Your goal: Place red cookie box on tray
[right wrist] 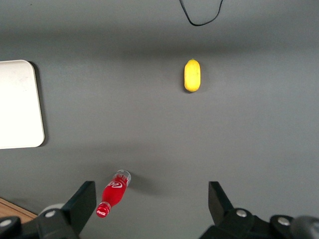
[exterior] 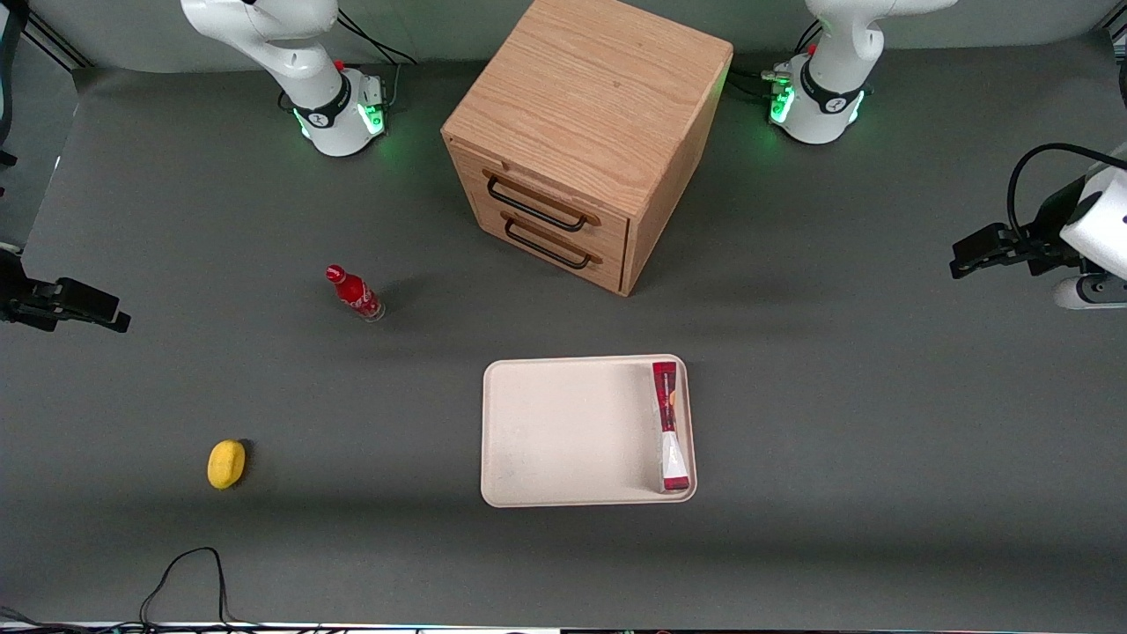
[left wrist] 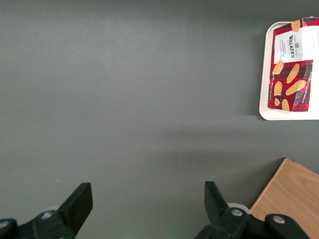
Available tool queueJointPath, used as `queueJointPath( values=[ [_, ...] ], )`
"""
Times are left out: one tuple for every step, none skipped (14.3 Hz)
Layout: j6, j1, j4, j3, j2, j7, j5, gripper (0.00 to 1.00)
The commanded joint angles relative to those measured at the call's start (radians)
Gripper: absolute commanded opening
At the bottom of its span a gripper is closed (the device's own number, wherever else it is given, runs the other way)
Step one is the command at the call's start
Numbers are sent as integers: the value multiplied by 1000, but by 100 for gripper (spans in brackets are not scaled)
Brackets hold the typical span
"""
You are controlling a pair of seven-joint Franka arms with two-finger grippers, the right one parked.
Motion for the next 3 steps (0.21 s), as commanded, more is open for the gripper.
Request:
queueJointPath(
  values=[
    [-12,-11,-18,6,-24,8,14,100],
    [-12,-11,-18,6,-24,8,14,100],
    [-13,-11,-18,6,-24,8,14,100]
  ],
)
